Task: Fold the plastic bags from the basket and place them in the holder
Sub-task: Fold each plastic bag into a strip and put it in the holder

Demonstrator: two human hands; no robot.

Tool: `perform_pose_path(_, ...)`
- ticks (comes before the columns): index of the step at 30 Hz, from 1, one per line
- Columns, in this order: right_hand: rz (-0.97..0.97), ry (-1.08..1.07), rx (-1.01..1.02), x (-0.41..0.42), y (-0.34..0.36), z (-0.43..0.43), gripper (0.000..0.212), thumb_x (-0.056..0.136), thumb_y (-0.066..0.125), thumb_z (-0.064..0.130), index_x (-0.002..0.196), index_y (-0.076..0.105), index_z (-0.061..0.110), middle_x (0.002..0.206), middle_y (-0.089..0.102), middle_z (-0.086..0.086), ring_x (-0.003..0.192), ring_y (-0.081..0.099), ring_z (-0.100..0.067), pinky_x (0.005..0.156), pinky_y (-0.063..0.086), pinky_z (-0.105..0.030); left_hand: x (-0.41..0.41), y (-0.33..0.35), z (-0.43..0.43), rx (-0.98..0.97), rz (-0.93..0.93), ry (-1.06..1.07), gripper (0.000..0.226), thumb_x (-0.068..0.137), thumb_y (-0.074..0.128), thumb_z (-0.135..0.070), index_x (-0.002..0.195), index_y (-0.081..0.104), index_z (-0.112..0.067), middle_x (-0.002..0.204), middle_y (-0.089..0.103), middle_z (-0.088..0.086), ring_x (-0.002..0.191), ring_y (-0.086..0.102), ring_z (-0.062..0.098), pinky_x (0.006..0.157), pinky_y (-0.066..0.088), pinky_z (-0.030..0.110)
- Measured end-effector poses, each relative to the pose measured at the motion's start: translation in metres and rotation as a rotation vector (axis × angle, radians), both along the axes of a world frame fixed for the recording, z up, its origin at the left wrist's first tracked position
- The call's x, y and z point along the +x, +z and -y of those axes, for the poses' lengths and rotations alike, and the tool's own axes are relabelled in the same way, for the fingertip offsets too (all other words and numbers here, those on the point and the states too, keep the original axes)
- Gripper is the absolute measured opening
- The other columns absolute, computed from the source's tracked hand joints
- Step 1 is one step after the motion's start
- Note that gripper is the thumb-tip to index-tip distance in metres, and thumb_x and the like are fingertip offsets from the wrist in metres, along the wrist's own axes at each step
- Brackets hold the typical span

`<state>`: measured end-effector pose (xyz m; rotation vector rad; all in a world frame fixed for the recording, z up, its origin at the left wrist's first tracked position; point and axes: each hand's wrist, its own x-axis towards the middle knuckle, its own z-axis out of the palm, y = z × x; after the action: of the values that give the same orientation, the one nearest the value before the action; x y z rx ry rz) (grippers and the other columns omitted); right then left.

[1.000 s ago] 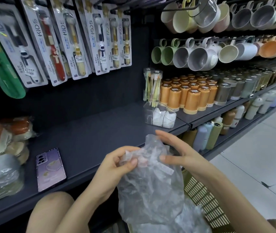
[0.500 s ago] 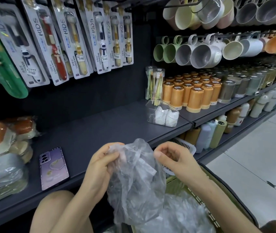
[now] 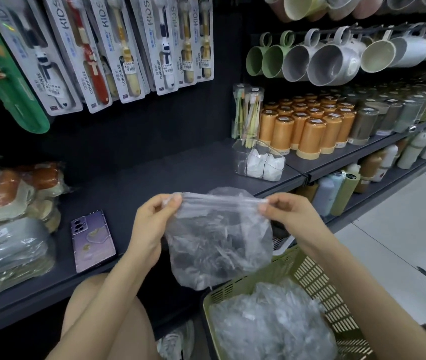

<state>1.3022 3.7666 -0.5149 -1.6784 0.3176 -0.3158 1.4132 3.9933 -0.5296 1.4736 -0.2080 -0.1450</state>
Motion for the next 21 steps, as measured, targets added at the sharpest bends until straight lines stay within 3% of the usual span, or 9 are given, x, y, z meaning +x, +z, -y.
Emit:
perform_pose_path(5,0.019,-0.063,-0.028,0.005,0.013,0.006,0.005,0.081,0.072,0.004,0.078,0.069,0.005,0.062,0.065,-0.004,0.051,0.056,-0.011,0.054,0.05,-0.02,0.013,0.005,-0.014,0.223,0.062,0.048,0.021,0.081,0.075,-0.028,0.072,0.067,-0.01,0.074,0.064,0.003,0.073,0.059,0.016,0.062,0.045,0.02)
perform_pose_path(7,0.044,-0.084,-0.114,0.005,0.02,0.005,0.009,0.081,0.073,0.005,0.075,0.07,0.01,0.059,0.063,-0.001,0.048,0.055,-0.008,0.051,0.048,-0.02,0.02,0.011,-0.026,0.381,0.13,0.138,0.029,0.074,0.077,-0.045,0.077,0.067,-0.017,0.078,0.06,-0.002,0.079,0.055,0.015,0.067,0.043,0.024)
perform_pose_path(9,0.071,-0.06,-0.216,0.008,0.032,-0.002,0.009,0.081,0.076,0.009,0.074,0.073,0.015,0.06,0.066,0.002,0.052,0.056,-0.006,0.053,0.047,-0.02,0.017,0.023,-0.032,0.678,0.4,0.257,0.049,0.065,0.06,-0.067,0.093,0.066,-0.027,0.095,0.057,-0.004,0.09,0.053,0.014,0.08,0.044,0.033)
perform_pose_path(11,0.084,0.034,-0.332,0.016,0.046,-0.018,0.006,0.081,0.076,0.014,0.076,0.076,0.017,0.068,0.071,-0.001,0.061,0.059,-0.008,0.06,0.051,-0.024,0.003,0.04,-0.019,0.769,0.73,0.127,0.06,0.069,0.051,-0.068,0.109,0.066,-0.025,0.109,0.056,-0.007,0.101,0.051,0.01,0.091,0.04,0.033)
perform_pose_path(13,0.112,0.132,-0.392,0.026,0.06,-0.036,0.006,0.083,0.074,0.015,0.078,0.076,0.018,0.072,0.072,-0.006,0.064,0.059,-0.01,0.065,0.05,-0.029,-0.014,0.051,0.003,0.684,0.779,-0.128,0.054,0.075,0.053,-0.064,0.11,0.066,-0.024,0.11,0.062,-0.014,0.102,0.055,0.001,0.091,0.041,0.023)
perform_pose_path(15,0.146,0.177,-0.366,0.033,0.069,-0.048,0.006,0.085,0.071,0.014,0.084,0.075,0.016,0.068,0.07,-0.006,0.059,0.057,-0.005,0.059,0.046,-0.021,-0.021,0.054,0.02,0.493,0.623,-0.242,0.035,0.081,0.061,-0.053,0.1,0.069,-0.024,0.098,0.069,-0.013,0.094,0.061,-0.001,0.084,0.046,0.02)
perform_pose_path(18,0.191,0.135,-0.23,0.032,0.067,-0.048,0.014,0.092,0.062,0.015,0.104,0.069,0.014,0.077,0.072,-0.004,0.064,0.064,-0.007,0.065,0.049,-0.017,-0.017,0.053,0.026,0.24,0.407,-0.201,0.012,0.091,0.066,-0.025,0.089,0.07,-0.013,0.084,0.07,-0.002,0.078,0.062,0.013,0.076,0.048,0.033)
perform_pose_path(21,0.281,0.032,-0.238,0.018,0.05,-0.036,0.019,0.095,0.058,0.021,0.113,0.066,0.02,0.099,0.072,0.002,0.093,0.067,-0.008,0.085,0.051,-0.02,-0.009,0.043,0.023,0.09,0.272,-0.164,0.014,0.091,0.065,-0.019,0.085,0.066,-0.006,0.078,0.062,0.006,0.075,0.055,0.018,0.074,0.044,0.037)
